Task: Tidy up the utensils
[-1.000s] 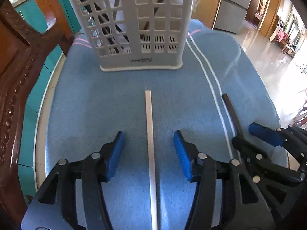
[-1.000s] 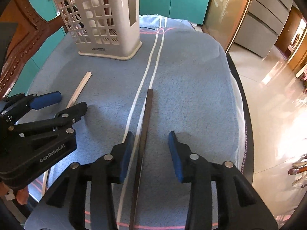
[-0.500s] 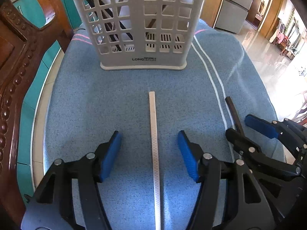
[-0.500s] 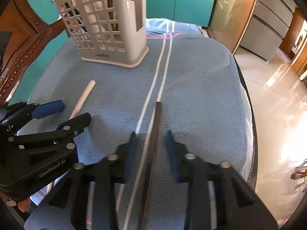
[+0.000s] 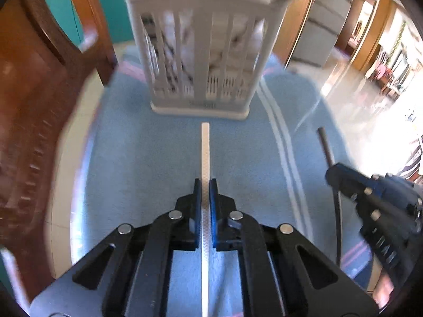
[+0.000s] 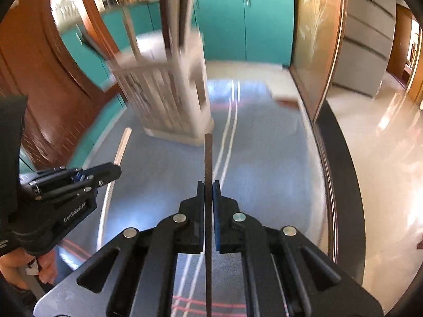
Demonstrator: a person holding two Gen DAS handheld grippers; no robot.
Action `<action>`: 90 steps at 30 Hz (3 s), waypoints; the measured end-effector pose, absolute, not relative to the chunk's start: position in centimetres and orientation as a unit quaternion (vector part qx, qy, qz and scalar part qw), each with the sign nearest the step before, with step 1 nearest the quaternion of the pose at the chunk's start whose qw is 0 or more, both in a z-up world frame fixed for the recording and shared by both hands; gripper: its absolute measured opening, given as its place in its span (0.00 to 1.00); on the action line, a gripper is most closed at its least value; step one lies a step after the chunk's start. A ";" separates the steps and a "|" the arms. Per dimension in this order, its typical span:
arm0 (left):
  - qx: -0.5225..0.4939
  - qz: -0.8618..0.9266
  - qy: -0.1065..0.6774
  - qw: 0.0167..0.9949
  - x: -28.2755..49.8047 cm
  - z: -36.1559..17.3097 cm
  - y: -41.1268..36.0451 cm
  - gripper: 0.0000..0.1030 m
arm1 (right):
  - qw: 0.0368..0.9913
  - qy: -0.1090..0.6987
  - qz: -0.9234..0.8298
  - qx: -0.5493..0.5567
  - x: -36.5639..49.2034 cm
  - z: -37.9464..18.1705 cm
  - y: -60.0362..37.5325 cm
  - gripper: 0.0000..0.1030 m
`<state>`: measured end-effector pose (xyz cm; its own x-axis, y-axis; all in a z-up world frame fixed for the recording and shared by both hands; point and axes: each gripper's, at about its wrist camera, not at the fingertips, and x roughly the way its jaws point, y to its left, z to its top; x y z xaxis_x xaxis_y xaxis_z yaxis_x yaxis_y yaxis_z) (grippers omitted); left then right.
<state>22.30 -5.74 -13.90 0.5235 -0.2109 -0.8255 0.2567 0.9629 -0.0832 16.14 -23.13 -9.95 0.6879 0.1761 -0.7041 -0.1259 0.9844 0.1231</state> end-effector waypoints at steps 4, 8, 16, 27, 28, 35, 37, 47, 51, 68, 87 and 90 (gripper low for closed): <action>0.010 -0.147 0.413 0.899 20.1 -8.2 -3.9 0.06 | 0.938 0.331 0.095 0.032 14.0 -4.6 -23.5 0.06; -0.004 -0.158 0.346 0.925 18.2 -1.7 -1.9 0.06 | 0.950 0.284 0.125 0.039 13.0 0.2 -23.5 0.06; -0.023 -0.138 0.228 0.963 19.1 10.5 0.8 0.06 | 0.970 0.196 0.141 0.038 15.7 8.7 -21.7 0.06; -0.061 -0.073 0.181 0.979 26.3 11.0 -1.9 0.06 | 0.987 0.137 0.074 0.034 21.7 8.2 -20.3 0.06; -0.059 -0.072 0.182 0.979 26.9 10.4 -2.1 0.06 | 0.986 0.147 0.076 0.037 22.2 7.2 -20.4 0.06; -0.061 -0.067 0.250 0.964 30.4 3.4 -2.3 0.06 | 0.973 0.203 0.089 0.056 23.8 1.4 -20.6 0.06; -0.060 -0.067 0.256 0.962 30.5 2.5 -2.2 0.06 | 0.973 0.205 0.092 0.057 23.7 1.1 -20.5 0.06; -0.020 -0.068 0.240 0.968 29.4 1.6 -3.2 0.11 | 0.976 0.189 0.086 0.059 22.1 2.6 -20.7 0.16; -0.019 -0.071 0.229 0.971 27.7 2.3 -3.0 0.25 | 0.982 0.155 0.090 0.055 18.6 4.0 -21.0 0.30; 0.026 -0.104 0.163 0.981 10.4 3.5 -1.4 0.89 | 0.992 0.104 0.056 0.034 1.7 1.0 -23.7 0.97; 0.052 -0.072 0.162 0.983 -1.2 1.7 1.7 0.96 | 0.994 0.101 0.039 -0.016 -3.4 -1.5 -21.4 0.97; 0.052 -0.076 0.156 0.983 -1.3 2.0 1.5 0.96 | 0.994 0.096 0.046 -0.021 -3.6 -1.3 -20.9 0.97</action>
<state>-1.26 1.53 1.98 0.9397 -0.1327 -0.3153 0.1654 0.9830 0.0793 -3.64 -20.92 -1.30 0.9773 0.0866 -0.1934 -0.0948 0.9949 -0.0335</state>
